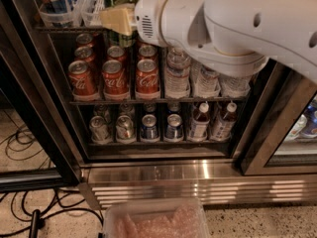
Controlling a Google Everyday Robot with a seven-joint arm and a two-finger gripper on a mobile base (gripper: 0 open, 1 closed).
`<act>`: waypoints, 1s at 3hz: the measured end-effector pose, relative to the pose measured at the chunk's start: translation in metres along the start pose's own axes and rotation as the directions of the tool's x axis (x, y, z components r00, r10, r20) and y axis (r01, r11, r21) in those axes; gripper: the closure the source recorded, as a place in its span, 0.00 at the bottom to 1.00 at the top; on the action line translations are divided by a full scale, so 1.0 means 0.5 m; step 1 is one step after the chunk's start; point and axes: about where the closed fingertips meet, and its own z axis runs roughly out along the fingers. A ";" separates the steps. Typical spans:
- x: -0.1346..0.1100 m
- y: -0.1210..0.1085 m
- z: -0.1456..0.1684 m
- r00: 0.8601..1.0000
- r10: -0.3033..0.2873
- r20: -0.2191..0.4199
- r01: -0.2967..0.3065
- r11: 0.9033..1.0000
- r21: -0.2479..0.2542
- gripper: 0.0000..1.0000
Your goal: Pick green can from top shelf of fridge
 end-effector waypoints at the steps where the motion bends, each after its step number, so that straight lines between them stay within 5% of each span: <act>1: -0.011 -0.083 -0.034 0.998 -0.003 -0.056 0.002 1.000 -0.025 1.00; 2: -0.020 -0.085 -0.056 0.994 -0.062 -0.089 0.057 0.997 -0.054 1.00; 3: -0.009 -0.081 -0.032 0.997 -0.045 -0.069 0.038 0.994 -0.099 1.00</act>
Offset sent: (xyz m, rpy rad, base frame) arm 0.0141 -0.0317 0.0044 -0.0213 0.0386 0.0119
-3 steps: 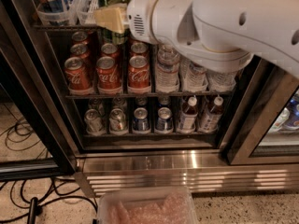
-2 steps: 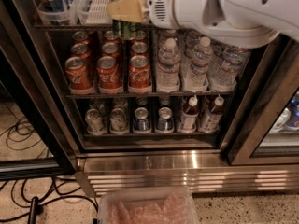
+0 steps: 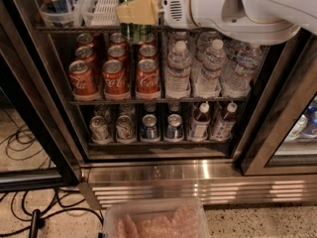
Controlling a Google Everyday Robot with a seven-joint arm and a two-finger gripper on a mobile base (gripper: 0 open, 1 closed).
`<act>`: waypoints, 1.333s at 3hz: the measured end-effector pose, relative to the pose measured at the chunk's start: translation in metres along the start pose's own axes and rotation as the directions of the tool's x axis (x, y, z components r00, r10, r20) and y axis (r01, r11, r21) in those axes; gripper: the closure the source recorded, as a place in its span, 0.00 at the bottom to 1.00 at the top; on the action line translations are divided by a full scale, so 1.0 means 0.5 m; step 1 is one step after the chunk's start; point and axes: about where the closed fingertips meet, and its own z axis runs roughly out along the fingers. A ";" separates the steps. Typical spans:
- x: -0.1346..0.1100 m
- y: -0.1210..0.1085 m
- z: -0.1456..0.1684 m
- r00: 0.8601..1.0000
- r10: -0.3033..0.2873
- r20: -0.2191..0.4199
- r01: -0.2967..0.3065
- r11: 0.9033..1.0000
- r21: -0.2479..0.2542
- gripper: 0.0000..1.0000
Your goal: Pick green can from top shelf of fridge
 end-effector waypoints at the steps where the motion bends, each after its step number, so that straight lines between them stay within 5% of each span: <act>1: 0.017 0.034 0.009 1.000 0.008 -0.003 -0.008 0.997 -0.079 1.00; 2: 0.041 0.099 -0.018 1.000 0.009 -0.030 -0.013 0.990 -0.140 1.00; 3: 0.067 0.213 -0.056 0.999 -0.018 -0.045 0.008 0.975 -0.222 1.00; 4: 0.067 0.215 -0.055 0.999 -0.019 -0.041 0.010 0.974 -0.225 1.00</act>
Offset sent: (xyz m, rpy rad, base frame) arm -0.0958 0.0239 -0.0389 -0.0290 0.1022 0.1961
